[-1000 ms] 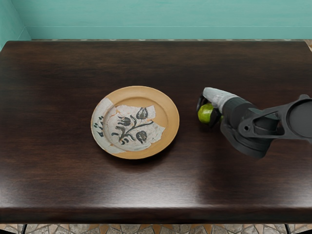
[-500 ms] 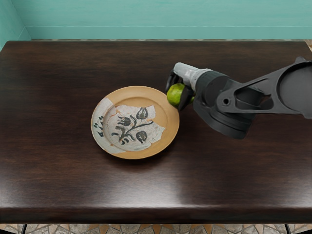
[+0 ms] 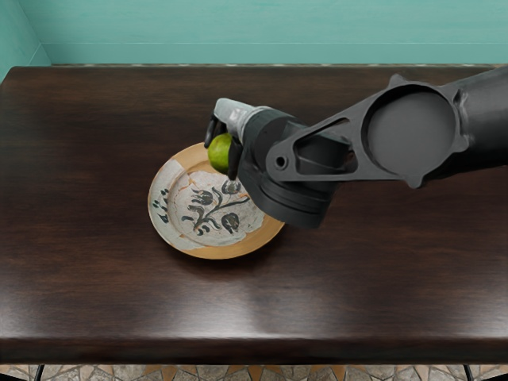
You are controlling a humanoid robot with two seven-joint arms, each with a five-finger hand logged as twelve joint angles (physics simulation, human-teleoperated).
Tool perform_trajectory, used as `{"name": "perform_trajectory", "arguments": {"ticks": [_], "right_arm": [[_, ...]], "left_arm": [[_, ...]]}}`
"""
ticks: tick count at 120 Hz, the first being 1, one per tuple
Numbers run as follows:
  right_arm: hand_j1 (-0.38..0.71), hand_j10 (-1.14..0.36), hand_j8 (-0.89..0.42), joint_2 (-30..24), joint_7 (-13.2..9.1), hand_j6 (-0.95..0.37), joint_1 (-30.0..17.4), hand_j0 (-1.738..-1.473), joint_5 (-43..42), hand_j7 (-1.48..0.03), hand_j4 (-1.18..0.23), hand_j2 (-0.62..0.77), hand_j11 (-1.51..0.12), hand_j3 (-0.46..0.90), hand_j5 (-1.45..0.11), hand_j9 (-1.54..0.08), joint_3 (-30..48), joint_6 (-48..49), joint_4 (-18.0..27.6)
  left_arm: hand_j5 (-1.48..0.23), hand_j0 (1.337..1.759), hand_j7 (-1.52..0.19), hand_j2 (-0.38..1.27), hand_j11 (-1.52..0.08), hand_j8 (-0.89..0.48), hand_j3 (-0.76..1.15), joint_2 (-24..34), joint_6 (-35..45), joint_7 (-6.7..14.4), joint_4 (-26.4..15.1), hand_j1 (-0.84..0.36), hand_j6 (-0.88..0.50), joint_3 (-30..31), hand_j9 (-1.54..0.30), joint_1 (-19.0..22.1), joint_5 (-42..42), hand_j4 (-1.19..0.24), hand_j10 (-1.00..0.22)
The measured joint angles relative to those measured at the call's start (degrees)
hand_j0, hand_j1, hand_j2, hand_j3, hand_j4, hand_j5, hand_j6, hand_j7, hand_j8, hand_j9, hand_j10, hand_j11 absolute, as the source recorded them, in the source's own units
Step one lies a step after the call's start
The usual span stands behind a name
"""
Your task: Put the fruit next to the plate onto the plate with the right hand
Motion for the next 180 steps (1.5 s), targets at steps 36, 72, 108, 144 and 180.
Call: {"name": "perform_trajectory", "arguments": {"ticks": [36,72,108,144,180], "right_arm": [[0.29,-0.32,-0.16,4.05,-0.08,-0.25,-0.59,-1.653,0.89,-0.95,-0.55,0.23,-1.03,0.00,-1.11,-1.04,0.28,-0.04,-5.98],[0.25,-0.35,-0.19,4.37,-0.07,-0.27,-4.01,-1.653,0.90,-0.95,-0.58,0.18,-1.02,0.00,-1.09,-1.03,1.73,-0.09,-8.57],[-0.06,-0.19,-0.11,4.39,0.00,-0.15,-6.53,-1.656,1.46,-0.46,-0.30,0.07,-0.49,0.00,-0.52,-0.49,3.36,-0.34,-9.20],[-0.26,-0.06,-0.05,4.39,0.02,-0.05,-6.23,-1.658,1.81,-0.13,-0.09,0.01,-0.14,0.00,-0.14,-0.14,7.40,-0.41,-8.27],[-0.30,-0.04,-0.03,2.30,0.02,-0.04,-8.93,-1.658,5.90,-0.06,-0.04,0.00,-0.06,0.00,-0.06,-0.06,18.95,-0.41,-1.61]], "left_arm": [[0.00,1.658,0.00,0.00,0.00,0.00,0.00,0.00,0.00,0.01,0.00,0.35,0.00,0.02,0.00,0.01,0.00,0.00,0.00],[0.00,1.658,0.00,0.00,0.00,0.00,0.00,0.00,0.00,0.02,0.00,0.35,0.00,0.02,0.00,0.01,0.00,0.00,0.00],[0.00,1.658,0.00,0.00,0.00,0.00,0.00,0.00,0.00,0.04,0.00,0.35,0.00,0.02,0.00,0.01,0.00,0.00,0.00],[0.00,1.658,0.00,0.00,0.00,0.00,0.00,0.00,0.00,0.00,0.00,0.35,0.00,0.02,0.00,-0.06,0.00,0.00,0.00],[0.00,1.658,0.00,0.00,0.00,0.00,0.00,0.00,0.00,0.02,0.00,0.35,0.00,-0.09,0.00,3.88,0.00,0.00,0.00]]}}
